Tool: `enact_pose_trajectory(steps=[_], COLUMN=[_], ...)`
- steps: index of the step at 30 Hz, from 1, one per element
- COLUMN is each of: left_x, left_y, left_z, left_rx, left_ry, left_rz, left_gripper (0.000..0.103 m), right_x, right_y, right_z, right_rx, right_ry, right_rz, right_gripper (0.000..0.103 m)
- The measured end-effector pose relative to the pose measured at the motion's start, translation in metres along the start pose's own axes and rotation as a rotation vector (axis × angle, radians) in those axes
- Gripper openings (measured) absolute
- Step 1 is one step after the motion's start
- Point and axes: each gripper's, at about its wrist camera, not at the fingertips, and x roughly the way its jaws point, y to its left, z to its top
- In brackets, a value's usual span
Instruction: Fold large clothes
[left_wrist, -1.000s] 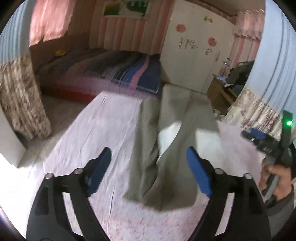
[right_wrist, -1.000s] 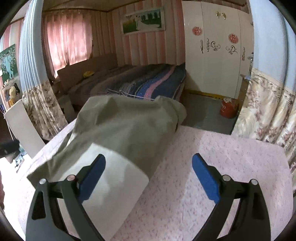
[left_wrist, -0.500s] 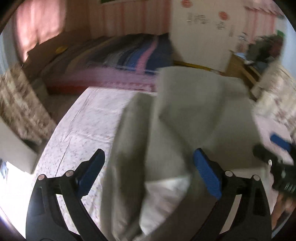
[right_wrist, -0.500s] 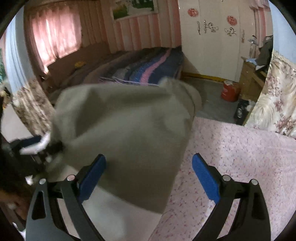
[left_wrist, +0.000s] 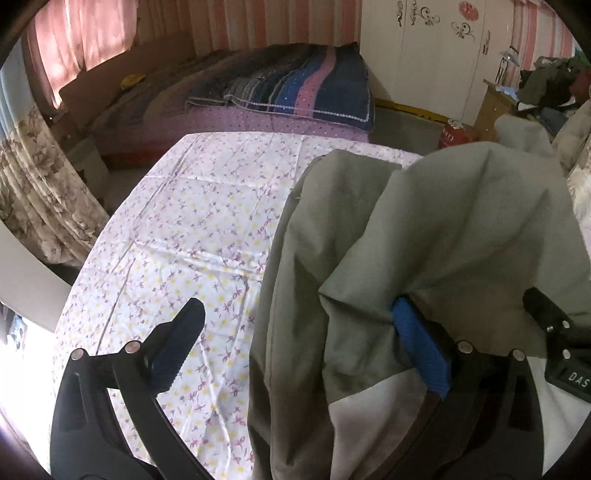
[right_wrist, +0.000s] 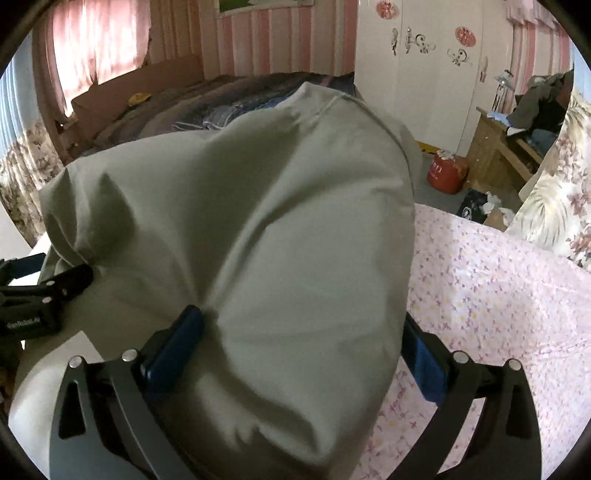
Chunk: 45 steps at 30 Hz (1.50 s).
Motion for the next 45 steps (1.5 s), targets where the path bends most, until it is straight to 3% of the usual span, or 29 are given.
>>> enact_pose_trajectory(steps=[5, 9, 12, 18, 23, 26, 30, 31, 32, 33, 34, 36, 40, 45], left_x=[-0.017, -0.062, -0.084, -0.072, -0.038, -0.037, -0.038, -0.04, -0.041, -0.044, -0.048, -0.06, -0.079, -0.112], left_y=[0.009, 0.014, 0.018, 0.019, 0.031, 0.024, 0.015, 0.014, 0.009, 0.002, -0.004, -0.018, -0.034, -0.102], left_z=[-0.004, -0.021, -0.041, -0.077, -0.084, -0.086, -0.086, -0.087, -0.088, -0.088, -0.089, -0.09, -0.088, -0.087], left_rx=[-0.01, 0.022, 0.027, -0.037, -0.109, -0.084, -0.083, -0.084, -0.085, -0.083, -0.082, -0.035, -0.036, 0.034], left_ry=[0.008, -0.032, -0.032, 0.025, 0.082, 0.056, 0.045, 0.042, 0.026, 0.019, 0.012, -0.025, -0.055, -0.086], left_rz=[-0.074, -0.179, -0.246, -0.281, -0.362, -0.33, -0.31, -0.311, -0.327, -0.355, -0.376, -0.325, -0.354, -0.424], left_gripper=[0.1, 0.099, 0.099, 0.1, 0.1, 0.1, 0.1, 0.1, 0.094, 0.073, 0.06, 0.053, 0.032, 0.027], right_x=[-0.023, -0.082, -0.101, -0.085, -0.06, -0.054, -0.063, -0.067, -0.07, -0.072, -0.075, -0.079, -0.1, -0.143], right_y=[-0.008, -0.026, -0.031, -0.028, -0.016, -0.016, -0.007, -0.003, -0.003, -0.001, -0.003, -0.01, -0.015, -0.07], right_z=[0.003, -0.008, -0.027, -0.062, -0.07, -0.074, -0.075, -0.074, -0.074, -0.074, -0.075, -0.077, -0.073, -0.057], right_rx=[0.004, 0.094, 0.126, 0.165, 0.164, 0.188, 0.169, 0.155, 0.148, 0.144, 0.145, 0.158, 0.128, 0.094], right_ry=[0.027, -0.029, -0.019, 0.027, 0.077, 0.077, 0.041, 0.027, 0.016, 0.003, -0.009, -0.026, -0.056, -0.115], right_rz=[0.019, 0.144, 0.2, 0.195, 0.211, 0.244, 0.242, 0.236, 0.231, 0.226, 0.229, 0.244, 0.248, 0.212], right_gripper=[0.1, 0.1, 0.1, 0.101, 0.1, 0.09, 0.059, 0.055, 0.05, 0.046, 0.044, 0.039, 0.033, 0.031])
